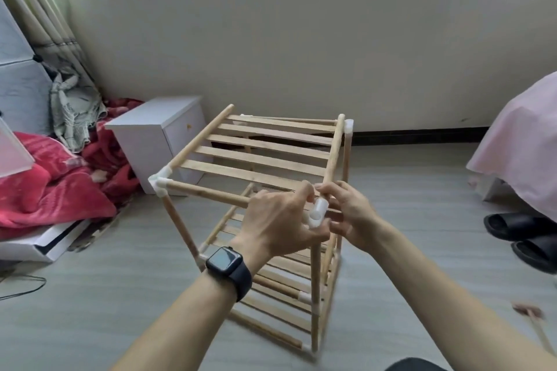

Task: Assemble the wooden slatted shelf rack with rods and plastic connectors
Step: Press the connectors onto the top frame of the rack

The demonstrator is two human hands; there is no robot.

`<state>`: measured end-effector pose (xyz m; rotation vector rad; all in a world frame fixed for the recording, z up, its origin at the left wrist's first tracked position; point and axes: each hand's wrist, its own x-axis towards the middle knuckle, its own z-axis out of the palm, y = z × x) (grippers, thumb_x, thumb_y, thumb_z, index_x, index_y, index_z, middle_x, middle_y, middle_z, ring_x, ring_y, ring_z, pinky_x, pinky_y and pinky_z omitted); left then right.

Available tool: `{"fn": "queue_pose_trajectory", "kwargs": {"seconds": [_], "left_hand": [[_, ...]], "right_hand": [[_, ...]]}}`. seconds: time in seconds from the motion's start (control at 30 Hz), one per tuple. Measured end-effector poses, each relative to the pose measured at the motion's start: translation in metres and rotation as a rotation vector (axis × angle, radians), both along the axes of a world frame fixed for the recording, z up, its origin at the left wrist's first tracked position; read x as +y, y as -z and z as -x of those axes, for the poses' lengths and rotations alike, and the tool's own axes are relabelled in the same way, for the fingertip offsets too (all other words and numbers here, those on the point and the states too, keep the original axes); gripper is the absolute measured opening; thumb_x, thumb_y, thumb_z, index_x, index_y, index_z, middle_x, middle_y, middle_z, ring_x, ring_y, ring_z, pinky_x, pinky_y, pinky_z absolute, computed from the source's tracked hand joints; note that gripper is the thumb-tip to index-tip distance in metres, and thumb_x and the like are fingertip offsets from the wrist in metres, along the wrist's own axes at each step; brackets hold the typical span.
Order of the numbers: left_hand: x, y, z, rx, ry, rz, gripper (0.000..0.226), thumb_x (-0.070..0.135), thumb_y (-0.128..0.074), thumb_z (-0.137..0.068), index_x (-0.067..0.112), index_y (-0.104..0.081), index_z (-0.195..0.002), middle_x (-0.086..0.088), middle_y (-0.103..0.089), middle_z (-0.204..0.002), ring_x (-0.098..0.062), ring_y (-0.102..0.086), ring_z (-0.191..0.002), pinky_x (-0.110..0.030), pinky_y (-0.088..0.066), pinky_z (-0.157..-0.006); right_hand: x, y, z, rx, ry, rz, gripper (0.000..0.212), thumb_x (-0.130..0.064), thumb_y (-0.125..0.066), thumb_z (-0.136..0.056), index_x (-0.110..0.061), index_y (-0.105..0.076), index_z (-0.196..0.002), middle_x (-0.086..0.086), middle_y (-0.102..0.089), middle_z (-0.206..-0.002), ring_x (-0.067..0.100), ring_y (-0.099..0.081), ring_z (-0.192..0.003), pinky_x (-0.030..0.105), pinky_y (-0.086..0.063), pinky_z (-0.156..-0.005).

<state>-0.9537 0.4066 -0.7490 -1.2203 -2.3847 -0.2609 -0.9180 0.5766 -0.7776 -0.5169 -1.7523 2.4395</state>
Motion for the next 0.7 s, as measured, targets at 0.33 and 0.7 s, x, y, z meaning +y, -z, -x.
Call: {"fn": "queue_pose_trajectory", "kwargs": {"seconds": [0.33,0.7], "left_hand": [[-0.001,0.009,-0.003,0.046,-0.034,-0.039,0.052,0.068,-0.03,-0.091,0.03,-0.051,-0.118,0.008,-0.05,-0.052,-0.013,-0.048,-0.047,-0.029,-0.039,-0.057],[-0.008,0.001,-0.002,-0.012,-0.05,-0.046,0.062,0.06,-0.029,-0.088,0.029,-0.055,-0.135,0.004,-0.065,-0.067,-0.019,-0.059,-0.055,-0.033,-0.046,-0.064]], "right_hand": [[-0.003,0.013,-0.007,0.11,-0.019,-0.047,0.015,-0.035,-0.078,-0.084,-0.023,-0.078,-0.093,-0.005,-0.059,-0.066,0.015,-0.063,-0.064,0.03,-0.051,-0.062],[-0.01,0.002,-0.008,0.159,-0.062,-0.062,0.021,-0.04,-0.078,-0.086,-0.022,-0.075,-0.097,-0.001,-0.072,-0.077,0.017,-0.073,-0.072,0.026,-0.052,-0.055]]}}
